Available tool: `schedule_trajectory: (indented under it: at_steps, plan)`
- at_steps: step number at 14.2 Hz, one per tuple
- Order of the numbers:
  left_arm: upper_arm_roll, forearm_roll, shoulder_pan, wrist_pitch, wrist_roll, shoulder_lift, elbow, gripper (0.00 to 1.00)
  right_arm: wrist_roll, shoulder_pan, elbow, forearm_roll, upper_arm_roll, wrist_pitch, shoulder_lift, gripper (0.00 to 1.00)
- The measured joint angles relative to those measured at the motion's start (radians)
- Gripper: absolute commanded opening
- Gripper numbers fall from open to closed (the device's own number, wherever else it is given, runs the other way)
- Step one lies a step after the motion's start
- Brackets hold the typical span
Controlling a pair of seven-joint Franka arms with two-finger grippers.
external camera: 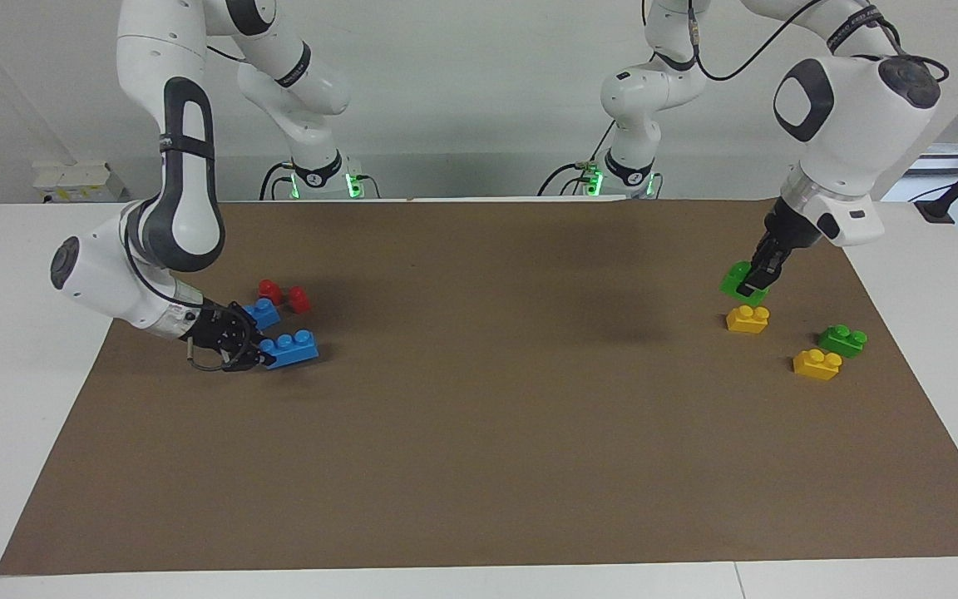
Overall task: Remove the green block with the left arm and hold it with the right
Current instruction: 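Lower the blue brick with the right gripper while the left gripper carries the green brick, then open and withdraw the right gripper while the left gripper lowers the green brick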
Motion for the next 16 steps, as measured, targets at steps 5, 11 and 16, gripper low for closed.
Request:
schedule_trajectory:
  at_steps: [5, 11, 16]
  plan:
    - [0.003, 0.051, 0.041, 0.151, 0.022, 0.141, -0.001, 0.00, 0.000, 0.000, -0.065, 0.004, 0.000, 0.063, 0.001, 0.84]
    - [0.004, 0.051, 0.078, 0.326, -0.114, 0.281, -0.002, 0.00, -0.008, 0.001, -0.054, -0.008, -0.001, 0.068, -0.018, 1.00]
    - [0.001, 0.053, 0.077, 0.410, -0.158, 0.367, 0.000, 0.00, -0.210, 0.050, 0.024, -0.235, 0.008, -0.052, -0.168, 1.00]
